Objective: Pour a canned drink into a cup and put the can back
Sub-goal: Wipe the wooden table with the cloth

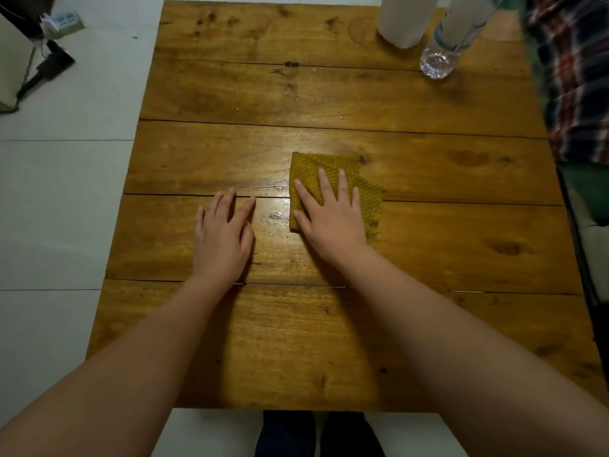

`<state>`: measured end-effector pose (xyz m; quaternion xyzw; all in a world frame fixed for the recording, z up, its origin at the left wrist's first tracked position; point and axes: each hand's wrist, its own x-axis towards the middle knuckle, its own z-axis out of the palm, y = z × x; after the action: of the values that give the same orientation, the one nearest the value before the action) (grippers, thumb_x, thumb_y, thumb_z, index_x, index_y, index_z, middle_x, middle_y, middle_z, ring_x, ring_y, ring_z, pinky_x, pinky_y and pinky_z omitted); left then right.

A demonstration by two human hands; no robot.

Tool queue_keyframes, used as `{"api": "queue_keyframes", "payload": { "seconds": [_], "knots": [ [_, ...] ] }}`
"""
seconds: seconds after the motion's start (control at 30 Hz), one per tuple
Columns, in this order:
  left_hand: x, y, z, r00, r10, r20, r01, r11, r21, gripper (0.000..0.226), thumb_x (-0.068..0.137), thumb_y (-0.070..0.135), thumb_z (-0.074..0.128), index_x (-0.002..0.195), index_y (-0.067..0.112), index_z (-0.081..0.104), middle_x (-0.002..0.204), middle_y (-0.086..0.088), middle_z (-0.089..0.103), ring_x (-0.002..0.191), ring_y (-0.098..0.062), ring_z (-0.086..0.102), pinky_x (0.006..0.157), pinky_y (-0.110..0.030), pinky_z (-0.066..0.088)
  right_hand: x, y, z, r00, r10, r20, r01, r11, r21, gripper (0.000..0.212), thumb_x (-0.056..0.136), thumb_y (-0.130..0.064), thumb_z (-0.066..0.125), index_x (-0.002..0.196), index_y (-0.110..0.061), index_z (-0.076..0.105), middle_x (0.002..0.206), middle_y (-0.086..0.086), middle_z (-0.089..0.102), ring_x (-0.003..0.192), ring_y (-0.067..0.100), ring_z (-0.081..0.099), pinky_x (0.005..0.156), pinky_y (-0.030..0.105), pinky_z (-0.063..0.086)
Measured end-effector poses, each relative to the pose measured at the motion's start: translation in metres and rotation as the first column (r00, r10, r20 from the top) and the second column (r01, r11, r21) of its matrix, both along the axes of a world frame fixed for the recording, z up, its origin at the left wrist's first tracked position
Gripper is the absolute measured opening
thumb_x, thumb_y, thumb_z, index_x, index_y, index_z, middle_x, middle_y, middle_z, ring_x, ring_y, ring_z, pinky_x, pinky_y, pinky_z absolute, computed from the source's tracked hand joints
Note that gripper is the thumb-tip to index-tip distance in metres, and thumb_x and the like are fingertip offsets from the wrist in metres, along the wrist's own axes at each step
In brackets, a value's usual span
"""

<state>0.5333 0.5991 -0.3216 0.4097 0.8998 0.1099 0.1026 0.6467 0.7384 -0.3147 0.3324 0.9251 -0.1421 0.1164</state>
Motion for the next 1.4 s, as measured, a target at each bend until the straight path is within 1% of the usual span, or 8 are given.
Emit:
{"api": "queue_keyframes", "payload": {
  "seconds": [0.2,0.4,0.53,0.77,0.93,1.17,1.27,1.4],
  "knots": [
    [-0.001,0.007,0.001,1.0,-0.002,0.017,0.002,1.0,0.026,0.041,0.094,0.017,0.044,0.135,0.014,0.045,0.15,-0.01,0.031,0.142,-0.027,0.02,0.117,-0.046,0.011,0.024,0.015,0.004,0.984,-0.156,0.081,0.154,0.988,0.034,0.058,0.096,-0.051,0.016,0.147,-0.032,-0.005,0.155,0.014,-0.011,0.14,0.041,-0.014,0.114,0.052,0.0],
    [-0.001,0.02,0.003,0.999,-0.037,0.009,0.037,0.999,0.018,0.042,0.095,0.017,0.043,0.137,0.021,0.044,0.152,-0.007,0.029,0.143,-0.026,0.017,0.117,-0.044,0.007,0.056,0.055,0.006,0.918,-0.384,0.104,0.381,0.924,0.046,0.06,0.096,-0.053,0.019,0.147,-0.031,-0.004,0.155,0.016,-0.008,0.14,0.043,-0.01,0.114,0.052,0.006],
    [-0.009,0.022,0.003,1.0,-0.016,0.015,0.016,1.0,-0.02,0.043,0.096,0.019,0.041,0.139,0.024,0.041,0.154,-0.004,0.025,0.144,-0.026,0.013,0.117,-0.044,0.005,0.043,0.076,0.007,0.883,-0.46,0.096,0.463,0.886,-0.012,0.06,0.096,-0.052,0.021,0.147,-0.03,-0.001,0.155,0.016,-0.01,0.139,0.044,-0.012,0.113,0.056,0.002],
    [-0.018,0.019,0.005,0.999,-0.043,0.005,0.043,0.998,-0.048,0.044,0.095,0.019,0.041,0.139,0.026,0.04,0.153,-0.005,0.027,0.143,-0.025,0.016,0.116,-0.045,0.009,0.011,0.066,0.01,0.933,-0.347,0.089,0.352,0.935,-0.046,0.061,0.096,-0.051,0.022,0.147,-0.03,-0.003,0.155,0.014,-0.013,0.139,0.043,-0.016,0.112,0.056,-0.002],
    [-0.018,0.016,0.005,1.0,-0.02,-0.002,0.02,0.999,-0.046,0.044,0.096,0.019,0.04,0.139,0.026,0.039,0.152,-0.005,0.028,0.143,-0.023,0.017,0.116,-0.044,0.01,-0.021,0.021,0.012,0.992,-0.111,0.067,0.115,0.992,-0.053,0.061,0.096,-0.052,0.02,0.147,-0.03,-0.004,0.155,0.011,-0.014,0.139,0.041,-0.017,0.113,0.053,-0.001],
    [-0.013,0.012,0.008,0.999,0.035,-0.014,-0.036,0.997,-0.065,0.043,0.095,0.019,0.041,0.138,0.023,0.041,0.152,-0.006,0.029,0.142,-0.024,0.018,0.116,-0.045,0.013,-0.012,-0.055,0.005,0.994,0.099,0.048,-0.097,0.995,-0.03,0.058,0.096,-0.051,0.019,0.146,-0.032,-0.005,0.155,0.01,-0.013,0.139,0.041,-0.017,0.113,0.053,0.0],
    [-0.003,0.007,0.011,0.999,0.047,-0.016,-0.048,0.996,-0.081,0.043,0.095,0.019,0.041,0.138,0.023,0.041,0.152,-0.006,0.028,0.142,-0.025,0.018,0.116,-0.045,0.013,0.011,-0.07,0.004,0.989,0.126,0.075,-0.124,0.992,-0.027,0.059,0.096,-0.052,0.018,0.145,-0.033,-0.009,0.154,0.012,-0.016,0.138,0.043,-0.019,0.113,0.054,-0.002],
    [0.012,0.0,0.011,0.999,0.042,-0.014,-0.043,0.994,-0.101,0.044,0.095,0.019,0.041,0.139,0.023,0.04,0.151,-0.009,0.029,0.141,-0.027,0.022,0.115,-0.048,0.017,0.04,-0.07,0.006,0.992,0.065,0.109,-0.062,0.998,-0.026,0.061,0.095,-0.054,0.018,0.144,-0.033,-0.013,0.152,0.015,-0.019,0.136,0.045,-0.02,0.112,0.055,-0.003]
  ]
}}
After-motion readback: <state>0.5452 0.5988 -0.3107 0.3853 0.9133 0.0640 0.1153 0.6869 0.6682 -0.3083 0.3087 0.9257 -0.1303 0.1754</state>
